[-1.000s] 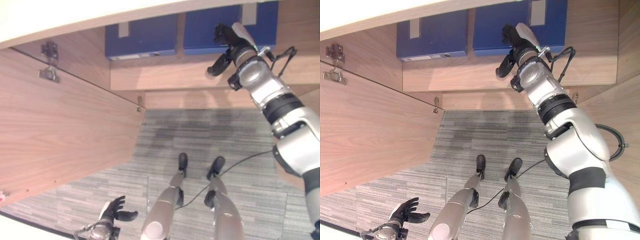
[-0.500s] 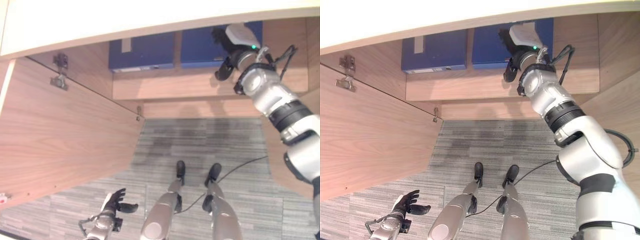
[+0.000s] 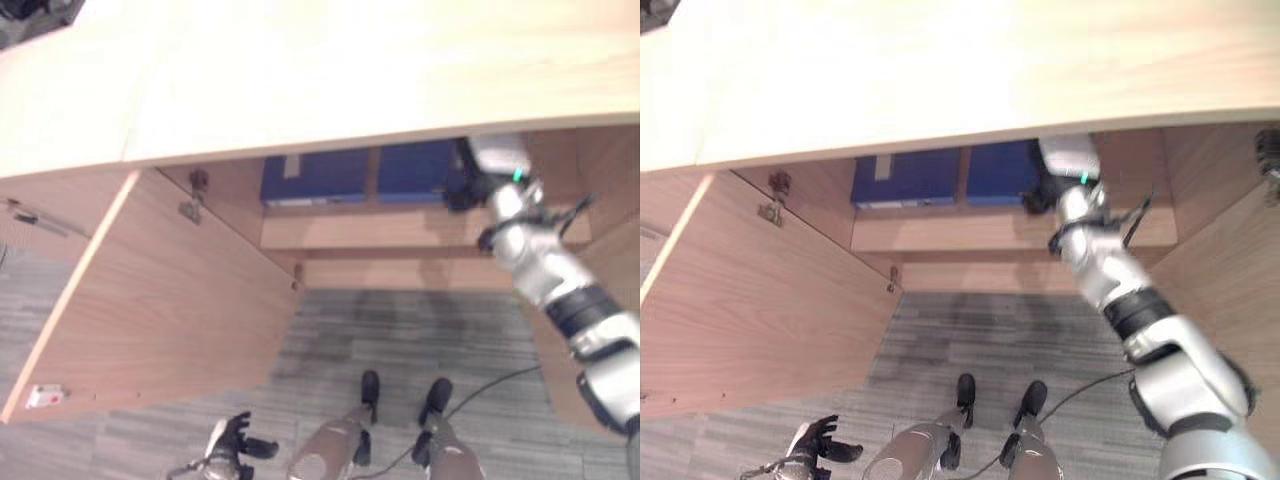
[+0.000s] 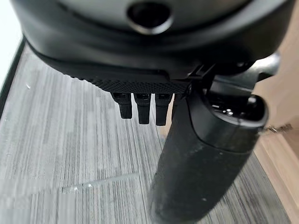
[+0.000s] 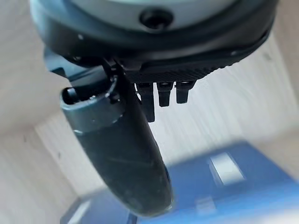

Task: Put the empty folder in the office cabinet

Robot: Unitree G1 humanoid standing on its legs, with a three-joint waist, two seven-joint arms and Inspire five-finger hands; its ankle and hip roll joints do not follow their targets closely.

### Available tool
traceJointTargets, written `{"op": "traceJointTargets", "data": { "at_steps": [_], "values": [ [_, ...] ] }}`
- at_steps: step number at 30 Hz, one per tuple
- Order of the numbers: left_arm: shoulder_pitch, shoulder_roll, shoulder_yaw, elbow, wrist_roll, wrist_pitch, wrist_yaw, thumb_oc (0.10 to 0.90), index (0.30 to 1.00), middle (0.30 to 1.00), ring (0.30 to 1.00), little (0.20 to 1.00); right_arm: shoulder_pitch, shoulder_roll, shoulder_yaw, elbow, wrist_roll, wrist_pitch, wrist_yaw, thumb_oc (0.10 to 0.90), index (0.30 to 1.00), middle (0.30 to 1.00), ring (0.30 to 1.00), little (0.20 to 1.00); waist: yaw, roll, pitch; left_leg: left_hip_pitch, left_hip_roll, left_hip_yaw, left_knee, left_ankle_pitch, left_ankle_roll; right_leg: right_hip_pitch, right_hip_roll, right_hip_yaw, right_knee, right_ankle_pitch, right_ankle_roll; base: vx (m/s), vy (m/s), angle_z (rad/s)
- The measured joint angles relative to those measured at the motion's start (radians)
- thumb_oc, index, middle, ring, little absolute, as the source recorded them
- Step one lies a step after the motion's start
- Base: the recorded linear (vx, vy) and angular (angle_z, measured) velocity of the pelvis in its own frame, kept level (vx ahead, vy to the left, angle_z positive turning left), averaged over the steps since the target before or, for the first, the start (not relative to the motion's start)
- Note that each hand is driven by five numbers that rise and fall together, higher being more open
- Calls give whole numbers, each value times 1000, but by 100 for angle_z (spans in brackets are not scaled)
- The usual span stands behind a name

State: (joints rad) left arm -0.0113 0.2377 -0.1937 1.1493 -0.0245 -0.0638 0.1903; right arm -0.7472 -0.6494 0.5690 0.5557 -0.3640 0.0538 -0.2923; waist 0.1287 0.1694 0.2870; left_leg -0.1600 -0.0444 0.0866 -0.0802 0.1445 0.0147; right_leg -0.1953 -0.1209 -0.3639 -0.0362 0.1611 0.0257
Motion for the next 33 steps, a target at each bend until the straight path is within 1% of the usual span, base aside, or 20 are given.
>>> {"op": "traceJointTargets", "data": {
  "at_steps": [4, 5, 7, 8, 11, 12, 13, 14, 15, 17, 18, 19, 20, 21, 23, 25, 27, 30, 32, 33],
  "values": [
    [5, -27, 40, 24, 2, 33, 0, 800, 900, 900, 900, 900, 301, 134, -189, 3, 90, 0, 8, 800, 900, 900, 900, 900, -17, -24, -23, 67, -4, 13, 0, -18, 9, 63, 3, 10, -5, -8, 11, -18, 98, -11],
    [14, -27, 42, 29, 9, 45, -1, 800, 900, 900, 900, 900, 445, 178, -234, 3, 140, 5, 27, 800, 900, 900, 900, 900, -38, -48, -45, 94, -8, 31, 0, -32, 16, 76, 2, 30, -6, -10, 17, 4, 79, -35],
    [34, -27, 43, 32, 19, 53, -1, 800, 900, 900, 900, 900, 522, 206, -264, 7, 170, 15, 35, 800, 900, 900, 900, 900, -56, -60, -59, 109, -6, 47, -2, -40, 24, 90, -6, 41, -10, -14, 22, 12, 66, -42],
    [40, -28, 41, 40, 41, 63, -2, 800, 900, 900, 900, 900, 605, 235, -314, 12, 231, 29, 47, 800, 900, 900, 900, 900, -89, -81, -76, 132, -7, 81, -5, -54, 27, 102, -11, 53, -16, -17, 25, 9, 59, -60],
    [41, -28, 42, 55, 51, 66, -3, 800, 900, 900, 900, 900, 686, 274, -403, 32, 330, 30, 44, 800, 900, 900, 900, 900, -128, -100, -110, 157, 0, 140, -6, -73, 44, 100, -27, 33, -2, -20, 31, 11, 35, -74],
    [25, -28, 34, 51, 73, 64, -4, 800, 900, 900, 900, 900, 726, 297, -417, 45, 381, 36, 46, 800, 900, 900, 900, 900, -166, -114, -121, 177, -2, 171, 5, -84, 46, 91, -30, 11, 13, -20, 41, 21, 69, -56],
    [30, -25, 30, 49, 79, 72, -4, 800, 900, 900, 900, 900, 738, 319, -472, 49, 421, 16, 48, 800, 900, 900, 900, 900, -166, -115, -123, 183, 4, 189, 10, -91, 40, 94, -43, 0, 22, -39, 56, 8, 70, -131],
    [32, -32, 30, 74, 80, 73, -9, 800, 900, 900, 900, 900, 779, 374, -500, 86, 544, -10, 57, 800, 900, 900, 900, 900, -170, -111, -159, 218, 23, 240, 5, -118, 41, 104, -39, -30, 21, -74, 80, -4, 18, -114],
    [12, -44, 35, 101, 81, 81, -9, 800, 900, 900, 900, 900, 829, 388, -518, 98, 602, -28, 70, 800, 900, 900, 900, 900, -189, -94, -170, 224, 47, 275, -2, -103, 57, 93, -55, -78, 86, -91, 70, 32, -3, -148],
    [4, -54, 41, 106, 88, 83, -11, 800, 900, 900, 900, 900, 879, 450, -561, 191, 780, -48, 108, 800, 900, 900, 900, 900, -197, -84, -198, 238, 84, 371, -1, -101, 54, 36, -140, -110, 353, -172, 84, 77, -21, -114],
    [18, -57, 39, 142, 89, 87, -21, 800, 900, 900, 900, 900, 915, 475, -563, 213, 863, -46, 119, 800, 900, 900, 900, 900, -207, -87, -225, 239, 97, 402, -5, -118, 42, 51, -178, -105, 368, -208, 114, 88, -70, -130],
    [21, -57, 39, 147, 89, 88, -29, 800, 900, 900, 900, 900, 923, 481, -565, 220, 889, -46, 119, 800, 900, 900, 900, 900, -216, -100, -233, 241, 96, 422, -4, -120, 33, 77, -194, -108, 326, -211, 124, 74, -60, -145],
    [27, -61, 37, 162, 115, 94, -24, 800, 900, 900, 900, 900, 964, 506, -632, 213, 974, -59, 128, 800, 900, 900, 900, 900, -240, -122, -235, 259, 97, 436, 2, -121, -6, 108, -144, -46, 218, -172, 66, 38, -108, -183],
    [-4, -76, 40, 225, 129, 83, -36, 800, 900, 900, 900, 900, 983, 449, -642, 194, 1034, -85, 108, 800, 900, 900, 900, 900, -273, -103, -261, 266, 134, 373, -3, -115, -52, 122, -70, 3, 154, -152, 43, 15, -304, -146],
    [-5, -85, 12, 139, 129, 85, -44, 800, 900, 900, 900, 900, 995, 391, -654, 257, 1049, -120, 121, 800, 900, 900, 900, 900, -288, -122, -270, 264, 146, 357, 12, -116, -60, 108, -60, 13, 169, -161, 49, 46, -404, -40],
    [34, -63, -67, 81, 124, 76, -53, 800, 900, 900, 900, 900, 884, 378, -735, 409, 1092, -106, 130, 800, 900, 900, 900, 900, -280, -123, -283, 235, 160, 435, 40, -151, -73, 27, -36, 141, 197, -171, 55, 74, -309, -88],
    [19, -66, 23, 125, 106, 85, -47, 800, 900, 900, 900, 900, 910, 376, -740, 404, 1115, -89, 110, 800, 900, 900, 900, 900, -304, -124, -283, 227, 184, 447, 39, -146, -79, 13, -10, 154, 207, -174, 39, 67, -359, -62],
    [26, -94, 30, 135, 67, 86, -47, 800, 900, 900, 900, 900, 906, 363, -734, 351, 1114, -86, 109, 800, 900, 900, 900, 900, -313, -108, -273, 226, 226, 425, 46, -123, -72, 39, 38, 135, 175, -182, 18, 59, -335, 6],
    [27, -101, 29, 138, 66, 84, -48, 800, 900, 900, 900, 900, 861, 307, -695, 275, 1108, -82, 110, 800, 900, 900, 900, 900, -307, -81, -258, 230, 256, 425, 48, -116, -69, 52, 76, 128, 161, -188, 6, 62, -353, -4],
    [22, -103, 31, 135, 67, 85, -49, 800, 900, 900, 900, 900, 844, 232, -651, 198, 1065, -79, 109, 800, 900, 900, 900, 900, -285, -67, -248, 229, 275, 425, 59, -117, -68, 55, 95, 125, 163, -194, -3, 37, -414, 0]
  ]
}}
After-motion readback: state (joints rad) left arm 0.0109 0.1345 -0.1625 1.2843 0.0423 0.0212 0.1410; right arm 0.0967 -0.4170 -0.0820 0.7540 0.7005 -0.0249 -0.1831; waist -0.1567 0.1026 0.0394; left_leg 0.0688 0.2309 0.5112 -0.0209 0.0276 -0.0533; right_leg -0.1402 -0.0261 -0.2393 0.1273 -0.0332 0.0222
